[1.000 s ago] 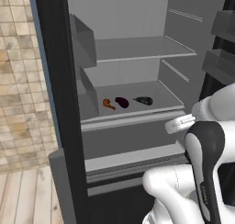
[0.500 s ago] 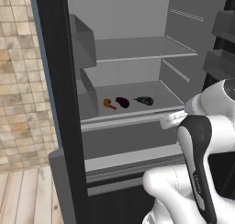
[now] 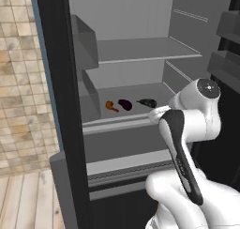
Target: Place one eggplant and one chicken drumstick in each tupperware on the nearby counter, to pack two identical lunches.
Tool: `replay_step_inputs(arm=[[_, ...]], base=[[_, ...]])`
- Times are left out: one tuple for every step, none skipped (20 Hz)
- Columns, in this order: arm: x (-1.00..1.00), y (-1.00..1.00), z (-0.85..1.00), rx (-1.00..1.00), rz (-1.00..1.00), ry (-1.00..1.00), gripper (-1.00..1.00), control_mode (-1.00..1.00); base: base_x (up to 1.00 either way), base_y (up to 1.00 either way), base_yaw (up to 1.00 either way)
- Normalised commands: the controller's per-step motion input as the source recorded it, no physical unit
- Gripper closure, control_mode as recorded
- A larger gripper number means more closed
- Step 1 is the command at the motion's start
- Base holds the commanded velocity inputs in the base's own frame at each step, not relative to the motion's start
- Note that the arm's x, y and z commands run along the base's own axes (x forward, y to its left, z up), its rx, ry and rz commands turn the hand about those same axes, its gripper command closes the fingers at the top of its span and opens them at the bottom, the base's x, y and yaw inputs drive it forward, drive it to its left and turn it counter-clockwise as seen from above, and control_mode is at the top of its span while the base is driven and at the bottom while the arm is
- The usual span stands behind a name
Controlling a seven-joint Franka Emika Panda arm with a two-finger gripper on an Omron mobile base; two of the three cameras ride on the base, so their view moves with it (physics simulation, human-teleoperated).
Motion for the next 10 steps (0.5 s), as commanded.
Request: replay_step_inputs(arm=[[0.71, 0.23, -0.22, 0.0, -0.03, 0.0, -1.0, -1.0], [0.72, 0.21, -0.22, 0.0, -0.04, 0.0, -1.0, -1.0], [0.71, 0.22, -0.21, 0.0, -0.04, 0.0, -1.0, -1.0], [0.69, 0.17, -0.21, 0.0, -0.04, 0.0, -1.0, -1.0], [0.66, 0.1, -0.17, 0.0, -0.03, 0.0, -1.0, -1.0], [0.64, 0.03, -0.13, 0.0, -0.02, 0.0, -1.0, -1.0], [0.64, 0.0, -0.12, 0.0, -0.02, 0.0, -1.0, -1.0], [0.64, 0.0, -0.09, 0.0, -0.01, 0.0, -1.0, -1.0], [0.61, 0.0, -0.07, 0.0, 0.0, 0.0, -1.0, -1.0], [0.59, 0.0, -0.06, 0.0, 0.0, 0.0, -1.0, -1.0]], base=[[0.0, 0.0, 0.0], [0.0, 0.0, 0.0], [0.0, 0.0, 0.0], [0.0, 0.0, 0.0], [0.0, 0.0, 0.0], [0.0, 0.0, 0.0], [0.0, 0.0, 0.0], [0.0, 0.0, 0.0], [0.0, 0.0, 0.0], [0.0, 0.0, 0.0]])
